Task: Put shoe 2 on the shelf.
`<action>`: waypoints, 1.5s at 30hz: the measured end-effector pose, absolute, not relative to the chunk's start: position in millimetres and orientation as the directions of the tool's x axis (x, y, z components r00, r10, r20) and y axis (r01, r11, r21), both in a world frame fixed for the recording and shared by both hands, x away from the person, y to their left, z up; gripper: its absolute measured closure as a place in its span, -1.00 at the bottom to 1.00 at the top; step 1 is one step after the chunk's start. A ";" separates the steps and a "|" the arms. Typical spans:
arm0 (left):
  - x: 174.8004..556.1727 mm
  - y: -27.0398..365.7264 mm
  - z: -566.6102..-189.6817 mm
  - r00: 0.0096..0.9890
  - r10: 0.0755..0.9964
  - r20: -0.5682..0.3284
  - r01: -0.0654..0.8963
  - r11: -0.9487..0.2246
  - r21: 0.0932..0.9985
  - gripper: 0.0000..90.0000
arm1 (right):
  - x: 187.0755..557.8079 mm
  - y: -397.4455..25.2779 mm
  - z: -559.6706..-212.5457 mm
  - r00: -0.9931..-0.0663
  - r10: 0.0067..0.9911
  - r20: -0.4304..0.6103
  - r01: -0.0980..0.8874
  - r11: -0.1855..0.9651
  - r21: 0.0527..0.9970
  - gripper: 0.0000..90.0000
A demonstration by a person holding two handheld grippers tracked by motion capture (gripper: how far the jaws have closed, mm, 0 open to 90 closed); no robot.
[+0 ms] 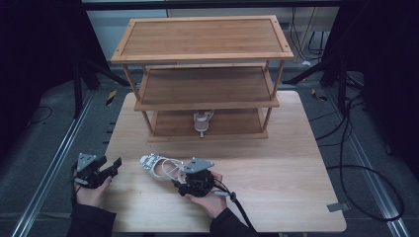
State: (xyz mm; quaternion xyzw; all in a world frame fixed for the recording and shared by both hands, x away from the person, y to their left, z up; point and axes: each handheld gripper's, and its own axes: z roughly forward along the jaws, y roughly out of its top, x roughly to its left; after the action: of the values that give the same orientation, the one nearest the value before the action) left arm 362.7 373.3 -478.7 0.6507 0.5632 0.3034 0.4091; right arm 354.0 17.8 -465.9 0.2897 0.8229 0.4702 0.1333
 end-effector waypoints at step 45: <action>365.6 363.8 -480.6 0.223 0.973 -0.062 0.482 -0.055 0.875 -0.18 | 478.7 -90.1 -479.8 -0.188 0.979 0.081 0.477 0.019 0.879 -0.09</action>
State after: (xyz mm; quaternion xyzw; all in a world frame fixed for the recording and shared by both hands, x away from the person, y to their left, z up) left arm 365.6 363.8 -480.6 0.6632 0.5483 0.2962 0.4144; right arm 478.7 -90.1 -479.8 0.5619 0.6476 0.4181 0.3001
